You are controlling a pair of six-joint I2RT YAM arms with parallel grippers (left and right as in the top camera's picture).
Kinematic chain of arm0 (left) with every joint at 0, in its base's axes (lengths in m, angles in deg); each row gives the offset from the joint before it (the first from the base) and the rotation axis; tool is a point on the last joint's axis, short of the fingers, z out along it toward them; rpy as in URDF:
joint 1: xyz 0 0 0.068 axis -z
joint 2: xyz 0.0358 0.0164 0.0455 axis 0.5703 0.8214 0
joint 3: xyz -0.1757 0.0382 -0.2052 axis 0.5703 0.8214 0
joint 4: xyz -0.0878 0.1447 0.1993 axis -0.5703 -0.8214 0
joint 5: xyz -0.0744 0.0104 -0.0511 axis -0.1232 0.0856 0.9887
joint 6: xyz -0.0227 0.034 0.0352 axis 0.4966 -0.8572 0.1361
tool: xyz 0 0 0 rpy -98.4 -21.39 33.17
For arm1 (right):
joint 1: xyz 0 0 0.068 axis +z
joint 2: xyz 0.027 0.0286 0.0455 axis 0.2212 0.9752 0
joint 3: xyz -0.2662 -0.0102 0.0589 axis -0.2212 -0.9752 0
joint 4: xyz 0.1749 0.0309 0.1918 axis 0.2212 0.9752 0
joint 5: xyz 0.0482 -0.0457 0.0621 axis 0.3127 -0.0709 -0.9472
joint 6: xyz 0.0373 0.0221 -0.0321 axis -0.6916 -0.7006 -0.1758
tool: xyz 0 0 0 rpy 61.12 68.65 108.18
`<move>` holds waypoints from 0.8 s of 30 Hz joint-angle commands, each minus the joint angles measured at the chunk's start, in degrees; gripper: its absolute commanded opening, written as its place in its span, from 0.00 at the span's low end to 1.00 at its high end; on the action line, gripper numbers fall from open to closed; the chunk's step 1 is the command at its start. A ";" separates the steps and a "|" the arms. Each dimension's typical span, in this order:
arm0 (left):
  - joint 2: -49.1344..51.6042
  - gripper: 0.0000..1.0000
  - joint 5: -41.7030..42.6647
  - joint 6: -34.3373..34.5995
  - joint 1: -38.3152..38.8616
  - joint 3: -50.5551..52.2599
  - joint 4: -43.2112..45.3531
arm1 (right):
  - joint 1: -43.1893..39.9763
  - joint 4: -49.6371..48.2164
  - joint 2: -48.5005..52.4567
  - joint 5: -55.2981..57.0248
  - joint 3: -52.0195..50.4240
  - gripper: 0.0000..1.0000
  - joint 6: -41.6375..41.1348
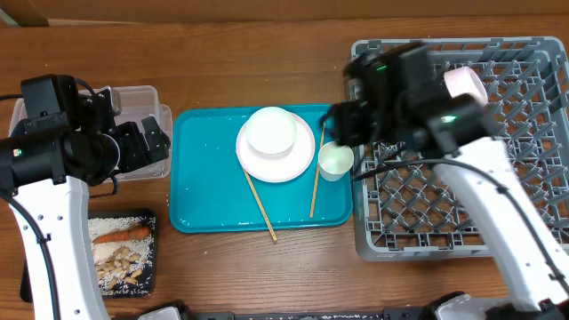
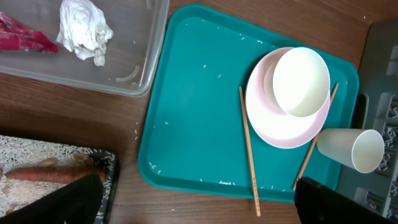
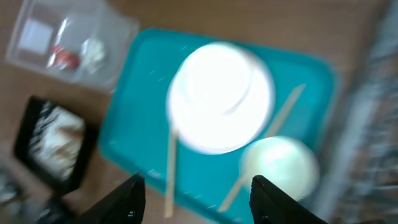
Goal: Sort waste into correct bins and load items into the dishwasher
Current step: 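Move the right gripper to the teal tray and grasp a wooden chopstick, then carry the chopstick right and release it into the dish rack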
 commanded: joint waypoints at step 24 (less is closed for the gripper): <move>-0.04 1.00 -0.31 -0.87 -0.31 -1.03 0.09 | 31.47 -13.81 22.56 22.34 -11.85 0.51 -21.27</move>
